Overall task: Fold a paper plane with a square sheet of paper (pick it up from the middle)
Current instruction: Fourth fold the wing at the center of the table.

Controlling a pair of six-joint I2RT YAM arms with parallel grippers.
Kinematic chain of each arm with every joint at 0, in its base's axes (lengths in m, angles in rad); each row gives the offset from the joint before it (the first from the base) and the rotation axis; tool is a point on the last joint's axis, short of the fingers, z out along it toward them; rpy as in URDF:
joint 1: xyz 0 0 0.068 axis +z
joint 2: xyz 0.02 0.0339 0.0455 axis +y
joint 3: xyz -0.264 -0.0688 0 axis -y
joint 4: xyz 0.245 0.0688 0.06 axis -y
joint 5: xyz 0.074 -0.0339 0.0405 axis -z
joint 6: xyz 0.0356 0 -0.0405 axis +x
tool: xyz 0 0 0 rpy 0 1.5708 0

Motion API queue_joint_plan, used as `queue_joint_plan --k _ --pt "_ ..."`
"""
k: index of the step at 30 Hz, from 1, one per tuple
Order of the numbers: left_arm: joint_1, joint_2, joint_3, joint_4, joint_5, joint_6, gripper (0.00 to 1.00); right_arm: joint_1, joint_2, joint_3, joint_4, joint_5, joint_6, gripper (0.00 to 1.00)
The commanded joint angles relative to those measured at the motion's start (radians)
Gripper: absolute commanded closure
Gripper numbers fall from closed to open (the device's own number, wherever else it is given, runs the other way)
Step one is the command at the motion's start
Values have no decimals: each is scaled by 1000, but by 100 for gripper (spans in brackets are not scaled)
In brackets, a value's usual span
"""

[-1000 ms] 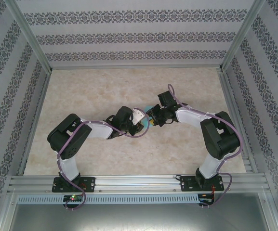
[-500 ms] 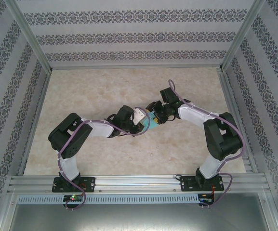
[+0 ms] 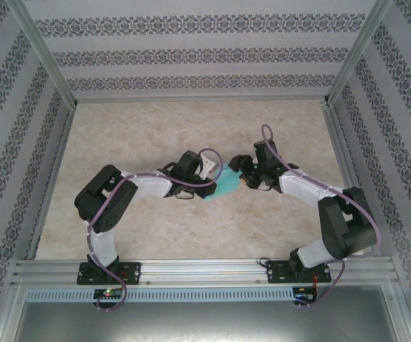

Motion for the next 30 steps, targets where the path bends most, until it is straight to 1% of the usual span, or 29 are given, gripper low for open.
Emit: queue_joint_plan --k 1,5,12,17,23,25,30 --pt "13 19 16 -33 51 -99 88 4 14 -27 115 -49 -49 41" --pt "24 25 38 -68 84 -158 89 19 52 -58 195 -83 -45 48" --pt "31 25 11 -21 85 -232 89 46 119 -45 203 -95 -50 55" --pt "33 7 -13 12 92 -236 89 43 142 -21 180 -82 -73 56" --pt "35 19 -18 15 91 -243 89 9 191 33 162 -75 -110 57" --pt "37 15 -25 23 84 -250 89 1 194 31 163 -70 -109 58" --pt "38 10 -51 68 61 -297 89 16 171 -9 196 -76 -91 58"
